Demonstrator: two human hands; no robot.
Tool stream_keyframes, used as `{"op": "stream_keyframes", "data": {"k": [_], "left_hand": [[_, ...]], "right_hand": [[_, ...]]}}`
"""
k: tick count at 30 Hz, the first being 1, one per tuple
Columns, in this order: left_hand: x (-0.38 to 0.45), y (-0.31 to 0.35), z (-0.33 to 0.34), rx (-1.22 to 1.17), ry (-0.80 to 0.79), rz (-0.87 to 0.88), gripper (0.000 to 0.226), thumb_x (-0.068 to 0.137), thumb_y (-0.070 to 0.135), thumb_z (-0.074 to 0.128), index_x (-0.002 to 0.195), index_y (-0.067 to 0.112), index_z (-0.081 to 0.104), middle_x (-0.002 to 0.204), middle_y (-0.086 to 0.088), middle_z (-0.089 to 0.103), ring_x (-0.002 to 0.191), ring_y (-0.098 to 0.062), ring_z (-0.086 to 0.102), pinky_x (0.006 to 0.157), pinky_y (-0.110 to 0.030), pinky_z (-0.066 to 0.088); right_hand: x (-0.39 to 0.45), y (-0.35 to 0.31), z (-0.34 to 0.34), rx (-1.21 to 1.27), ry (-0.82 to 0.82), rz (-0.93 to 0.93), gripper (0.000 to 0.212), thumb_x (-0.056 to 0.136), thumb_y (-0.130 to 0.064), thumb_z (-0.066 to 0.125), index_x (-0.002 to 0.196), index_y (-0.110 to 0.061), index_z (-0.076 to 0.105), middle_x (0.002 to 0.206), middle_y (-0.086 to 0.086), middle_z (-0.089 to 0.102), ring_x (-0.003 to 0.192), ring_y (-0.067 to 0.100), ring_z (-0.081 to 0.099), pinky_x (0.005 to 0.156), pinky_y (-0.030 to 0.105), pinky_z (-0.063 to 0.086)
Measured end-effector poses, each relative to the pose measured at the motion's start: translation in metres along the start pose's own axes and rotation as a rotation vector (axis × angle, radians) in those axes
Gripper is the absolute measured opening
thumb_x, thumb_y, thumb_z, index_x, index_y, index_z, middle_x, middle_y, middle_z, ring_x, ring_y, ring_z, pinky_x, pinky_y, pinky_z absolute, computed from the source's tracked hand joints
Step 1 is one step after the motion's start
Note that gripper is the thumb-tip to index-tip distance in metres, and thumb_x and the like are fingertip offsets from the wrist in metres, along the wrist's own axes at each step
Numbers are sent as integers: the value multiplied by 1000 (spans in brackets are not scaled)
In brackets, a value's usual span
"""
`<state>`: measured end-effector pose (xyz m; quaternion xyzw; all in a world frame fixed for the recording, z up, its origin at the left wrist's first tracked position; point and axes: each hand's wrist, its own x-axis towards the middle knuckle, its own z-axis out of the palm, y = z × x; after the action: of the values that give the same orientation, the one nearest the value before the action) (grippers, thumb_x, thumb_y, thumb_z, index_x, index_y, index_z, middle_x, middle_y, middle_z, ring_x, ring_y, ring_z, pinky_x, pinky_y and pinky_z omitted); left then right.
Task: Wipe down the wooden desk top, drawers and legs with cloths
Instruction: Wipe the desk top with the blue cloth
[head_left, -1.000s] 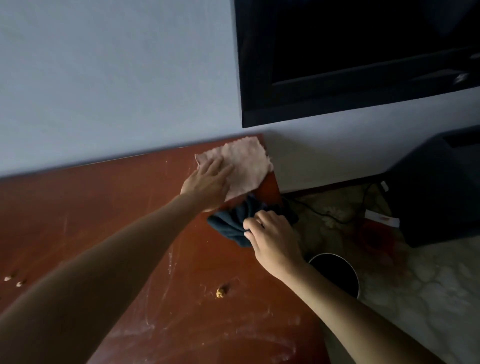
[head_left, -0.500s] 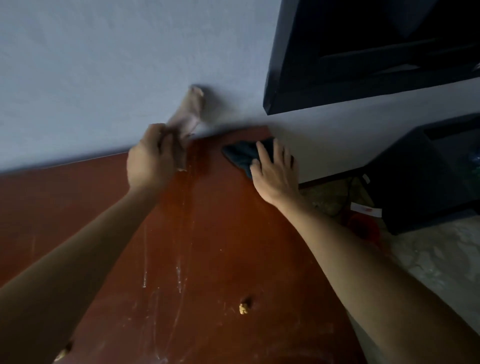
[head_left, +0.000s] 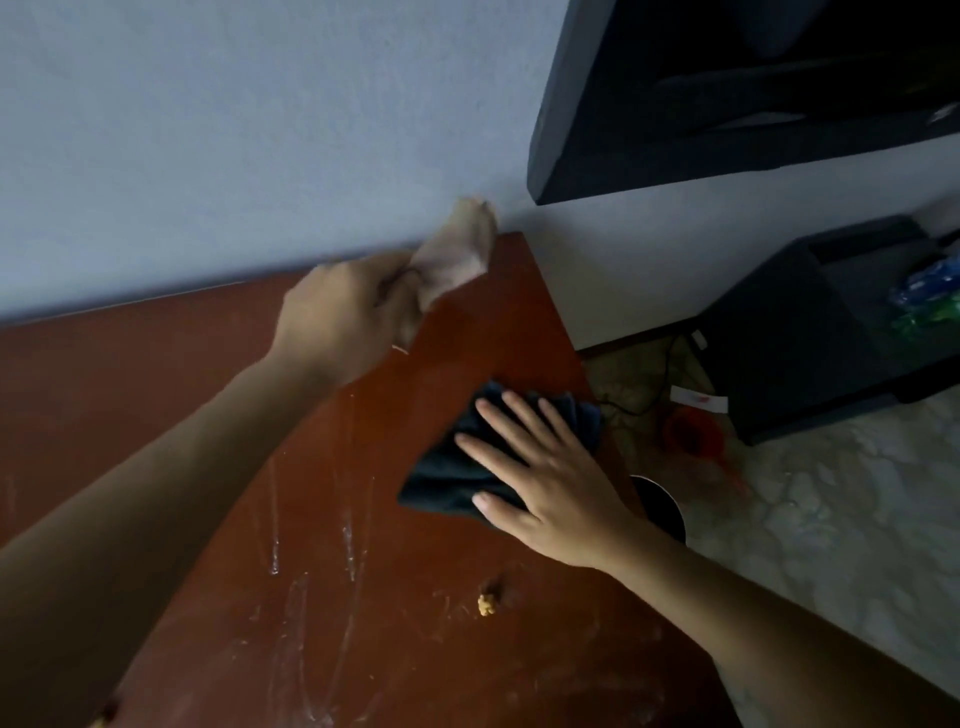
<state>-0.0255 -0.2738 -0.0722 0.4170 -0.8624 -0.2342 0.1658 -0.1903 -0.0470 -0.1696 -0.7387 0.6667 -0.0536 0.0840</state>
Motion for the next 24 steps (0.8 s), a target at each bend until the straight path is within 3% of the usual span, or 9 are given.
{"op": "stream_keyframes", "data": {"k": [3,5,8,10,13,15,19,22,24], "left_hand": [[5,23,36,148,-110,173,29,108,38,42,116,31,69,94,7,76,85,-21,69,64,-30,44],[7,29,63,238,-189,253,35,108,39,37,126,29,65,120,1,73,112,-26,67,90,-37,49],[5,27,89,380,-366,243,53,109,48,26,158,29,35,165,1,35,152,-24,32,123,-46,25],[-1,21,100,478,-399,270,62,109,53,16,164,27,14,173,-1,11,159,-25,10,127,-51,11],[-10,12,108,541,-377,258,67,106,57,9,165,26,0,174,-2,-3,160,-26,-2,127,-54,3],[-13,9,112,584,-343,245,71,105,61,9,165,25,0,174,-2,-4,160,-25,-3,127,-55,0],[-27,15,110,506,-191,221,76,103,64,9,165,20,8,174,-3,6,160,-24,2,127,-53,0],[-57,30,100,395,-62,266,67,108,54,17,163,14,22,170,-8,21,158,-26,12,128,-49,8],[-91,40,92,362,3,336,55,107,42,31,156,17,36,163,-12,36,153,-31,26,126,-49,18]], "right_hand": [[-21,24,-3,-40,-6,104,58,106,-56,36,158,-32,36,170,-1,19,158,21,8,126,51,16],[-15,37,-3,-75,-13,196,59,106,-57,29,159,-32,31,170,1,18,158,23,8,125,51,17],[13,48,-3,-71,17,299,59,105,-58,29,159,-33,27,169,1,18,156,29,11,124,52,20],[28,49,-2,-55,30,333,60,104,-58,31,159,-35,26,169,-2,17,155,30,12,124,52,20],[15,38,2,-49,34,292,60,104,-58,28,159,-35,25,169,-5,16,157,24,8,125,52,16],[-13,30,5,-31,59,252,60,104,-58,25,158,-34,30,169,-5,20,157,19,9,127,48,13],[-53,25,2,61,114,378,58,103,-58,26,153,-31,38,162,-6,30,150,17,22,121,43,28],[-63,17,5,25,173,511,47,106,-51,35,140,-20,46,139,5,41,132,28,43,108,43,38],[-73,9,8,-30,205,538,41,106,-49,37,125,-14,48,125,10,42,123,33,47,103,46,39]]}}
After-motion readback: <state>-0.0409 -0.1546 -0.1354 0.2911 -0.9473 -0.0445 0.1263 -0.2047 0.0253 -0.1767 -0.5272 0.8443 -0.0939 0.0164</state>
